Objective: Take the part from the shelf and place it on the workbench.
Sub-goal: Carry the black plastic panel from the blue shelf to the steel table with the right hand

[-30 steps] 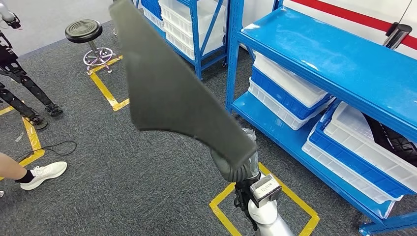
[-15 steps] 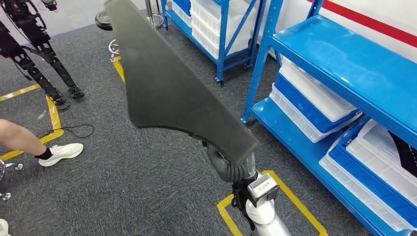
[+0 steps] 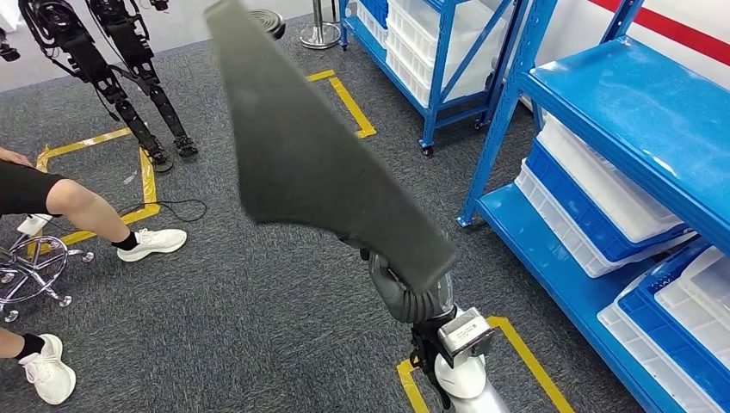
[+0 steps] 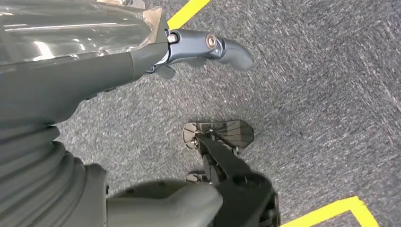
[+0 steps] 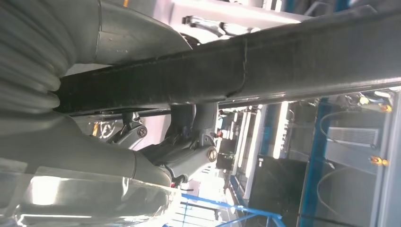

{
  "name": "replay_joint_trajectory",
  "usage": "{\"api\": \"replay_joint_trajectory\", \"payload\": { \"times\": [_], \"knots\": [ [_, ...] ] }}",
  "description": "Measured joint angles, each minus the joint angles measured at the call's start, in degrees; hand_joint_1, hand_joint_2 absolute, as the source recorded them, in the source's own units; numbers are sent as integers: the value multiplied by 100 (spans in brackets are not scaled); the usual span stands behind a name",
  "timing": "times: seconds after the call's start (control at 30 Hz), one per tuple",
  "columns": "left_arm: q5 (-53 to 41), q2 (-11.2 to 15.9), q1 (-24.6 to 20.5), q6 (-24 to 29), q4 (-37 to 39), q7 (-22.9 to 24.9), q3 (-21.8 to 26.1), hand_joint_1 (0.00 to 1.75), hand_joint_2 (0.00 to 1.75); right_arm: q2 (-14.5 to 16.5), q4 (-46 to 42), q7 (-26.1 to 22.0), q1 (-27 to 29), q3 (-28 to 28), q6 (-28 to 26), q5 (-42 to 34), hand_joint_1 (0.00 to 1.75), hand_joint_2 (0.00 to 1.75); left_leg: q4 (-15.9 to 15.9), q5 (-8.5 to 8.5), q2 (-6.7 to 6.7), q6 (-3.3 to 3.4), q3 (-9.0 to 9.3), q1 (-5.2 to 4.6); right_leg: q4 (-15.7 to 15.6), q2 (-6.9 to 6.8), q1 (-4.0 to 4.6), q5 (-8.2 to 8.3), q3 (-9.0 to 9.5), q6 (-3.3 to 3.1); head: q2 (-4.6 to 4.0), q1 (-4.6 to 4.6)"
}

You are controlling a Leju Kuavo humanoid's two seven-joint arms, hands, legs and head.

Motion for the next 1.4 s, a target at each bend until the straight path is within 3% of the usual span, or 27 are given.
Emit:
{"api": "replay_joint_trajectory", "payload": {
  "times": [0.07,0.1,0.13,0.17,0.2,0.27,0.3,0.37,0.43,0.5,0.57,0.63,0.67,0.7,0.77,0.8,0.87,0.93,1.0,1.1,1.17,1.2,1.23,1.3,1.37,1.4],
  "knots": [
    [-2,-4,-18,21,0,8,17,0,175,15,-1,-1,6,-8,6,-2,171,175,703,-359,261,-32,-339,8,-2,-113,36,-13,2,-72,0,-31],
    [-3,-4,-23,29,0,13,22,0,175,16,0,-2,11,-10,12,-2,171,175,1060,-502,314,-42,-518,15,-1,-176,57,-19,1,-88,0,-33],
    [-5,-4,-23,38,0,21,27,0,175,17,1,-2,15,-12,22,-3,171,175,1284,-560,339,-44,-633,18,-1,-238,75,-25,1,-97,0,-32],
    [-7,-4,-19,49,0,30,32,0,175,19,1,-2,16,-13,35,-3,171,175,1293,-508,352,-38,-638,18,-1,-296,89,-31,3,-104,0,-33],
    [-9,-4,-16,60,0,37,39,0,175,22,1,-2,14,-13,50,-4,171,175,1079,-364,374,-21,-523,16,-1,-352,101,-35,9,-108,0,-33],
    [-14,-3,-26,79,-1,46,52,0,175,42,0,-2,1,-14,71,-5,171,175,310,-39,559,42,-95,-19,0,-446,136,-50,28,-105,0,-33],
    [-16,-4,-36,83,-2,48,56,0,175,52,-1,-2,-8,-14,75,-7,171,175,3,51,647,79,71,-48,0,-488,157,-60,36,-94,0,-28],
    [-20,-4,-49,87,-2,52,60,0,175,69,-1,-2,-22,-15,77,-10,171,175,-215,66,707,130,167,-104,-5,-568,186,-79,47,-55,0,-26],
    [-20,-7,-41,90,-2,55,63,0,175,80,-1,-1,-31,-15,78,-13,171,175,-275,104,588,185,181,-101,-8,-626,186,-102,59,-2,0,-30],
    [-20,-11,-39,93,-2,57,68,0,175,91,-2,-2,-40,-15,78,-13,171,175,-364,168,479,255,232,-69,208,-435,172,-231,-22,21,0,-26],
    [-23,-13,-51,93,-2,59,73,0,175,82,-1,0,-38,-15,78,-13,171,175,-402,201,360,293,249,-50,882,-157,141,-529,-334,-10,0,-4],
    [-32,-12,-53,93,-2,62,77,0,175,62,2,7,-25,-16,78,-14,171,175,-400,204,217,297,242,-48,1551,-77,113,-756,-679,1,0,17],
    [-36,-13,-48,93,-2,66,78,0,175,57,3,11,-20,-17,78,-15,171,175,-397,204,144,295,244,-45,1614,-69,96,-740,-726,45,0,19],
    [-38,-13,-43,93,-2,69,79,0,175,55,3,11,-19,-17,78,-15,171,175,-392,203,72,290,248,-41,1441,-59,75,-632,-658,108,0,21],
    [-43,-16,-38,92,-2,73,79,0,175,55,2,11,-23,-17,78,-15,171,175,-355,187,-66,254,245,-32,661,70,9,-286,-314,233,0,29],
    [-47,-18,-39,92,-2,74,79,0,175,56,2,11,-24,-16,78,-15,171,175,-325,169,-126,219,232,-35,328,139,-13,-152,-167,249,0,34],
    [-51,-18,-34,92,-2,77,79,0,175,63,3,14,-25,-16,80,-15,171,175,-294,156,-211,134,191,-35,54,218,-8,-46,-49,191,0,34],
    [-52,-17,-19,93,-2,80,84,0,175,81,2,16,-33,-17,87,-16,171,175,-303,166,-260,63,162,-4,41,136,5,-14,-34,94,0,27],
    [-56,-23,-12,101,-1,82,89,0,175,113,1,21,-45,-18,94,-20,171,175,-129,50,-101,16,74,13,16,48,-12,6,-18,7,0,8],
    [-61,-31,-30,125,-2,85,95,0,175,149,3,28,-49,-19,97,-24,171,175,879,-456,284,-37,-423,23,6,-123,42,-7,-10,-99,0,-39],
    [-61,-33,-26,134,-1,90,99,0,175,151,7,31,-48,-19,99,-24,171,175,1312,-560,347,-47,-659,30,6,-247,83,-21,-9,-123,0,-39],
    [-61,-34,-21,137,-1,93,101,0,175,151,8,31,-48,-19,100,-24,171,175,1219,-461,363,-38,-619,29,6,-302,96,-28,-5,-130,0,-40],
    [-62,-35,-19,140,-1,96,102,0,175,154,7,31,-50,-19,100,-24,171,175,903,-280,401,-16,-456,24,6,-353,106,-36,4,-131,0,-40],
    [-64,-35,-29,146,-2,98,103,0,175,161,6,31,-55,-19,100,-24,171,175,125,18,598,54,-44,-15,5,-439,138,-60,27,-111,0,-34],
    [-68,-37,-43,151,-2,101,103,0,175,164,7,32,-59,-19,100,-24,171,175,-222,95,717,113,138,-74,0,-511,163,-85,48,-67,0,-27],
    [-69,-38,-45,154,-2,102,104,0,175,163,7,32,-60,-19,100,-24,171,175,-223,97,678,133,133,-96,-10,-551,168,-92,58,-43,0,-24]
  ]
}}
